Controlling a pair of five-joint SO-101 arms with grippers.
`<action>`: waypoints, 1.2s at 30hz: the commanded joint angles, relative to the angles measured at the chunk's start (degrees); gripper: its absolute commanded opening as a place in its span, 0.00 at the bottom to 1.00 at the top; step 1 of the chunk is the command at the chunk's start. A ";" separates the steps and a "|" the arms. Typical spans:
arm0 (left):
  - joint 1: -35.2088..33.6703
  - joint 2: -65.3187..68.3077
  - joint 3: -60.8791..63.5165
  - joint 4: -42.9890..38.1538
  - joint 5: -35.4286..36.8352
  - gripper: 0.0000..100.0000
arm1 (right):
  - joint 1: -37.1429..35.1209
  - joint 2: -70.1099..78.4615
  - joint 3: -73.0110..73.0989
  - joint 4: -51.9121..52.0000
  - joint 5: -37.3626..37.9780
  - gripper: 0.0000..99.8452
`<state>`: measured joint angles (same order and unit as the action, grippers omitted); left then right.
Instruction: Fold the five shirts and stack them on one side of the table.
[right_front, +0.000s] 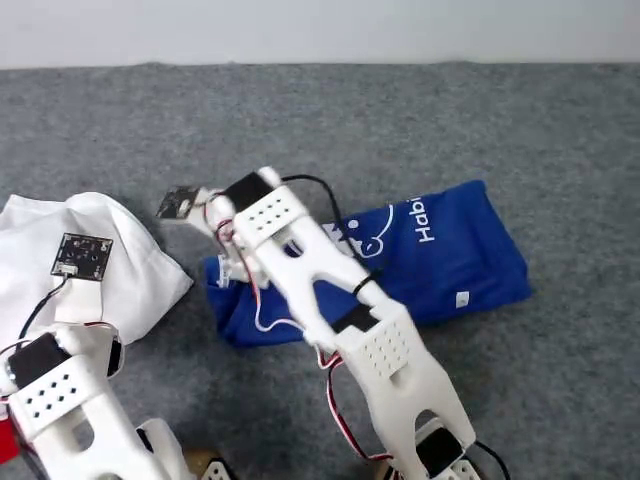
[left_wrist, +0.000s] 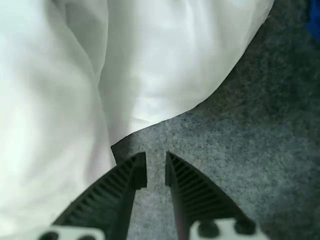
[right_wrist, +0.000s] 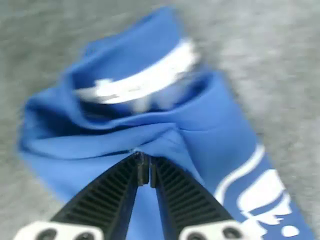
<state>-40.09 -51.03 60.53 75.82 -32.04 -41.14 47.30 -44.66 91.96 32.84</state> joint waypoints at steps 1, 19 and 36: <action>-0.09 -0.97 -0.66 0.09 -0.09 0.07 | 3.47 -0.75 -2.81 -5.14 -0.26 0.01; -0.09 -0.97 -0.66 0.09 -0.09 0.07 | 0.13 -1.80 -15.56 7.69 -0.62 0.01; -0.18 -0.97 -0.66 0.09 -0.09 0.07 | 3.12 8.22 -16.62 4.79 0.26 0.01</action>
<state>-40.18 -51.03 60.53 75.82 -32.04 -41.76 55.74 -57.85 99.16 32.57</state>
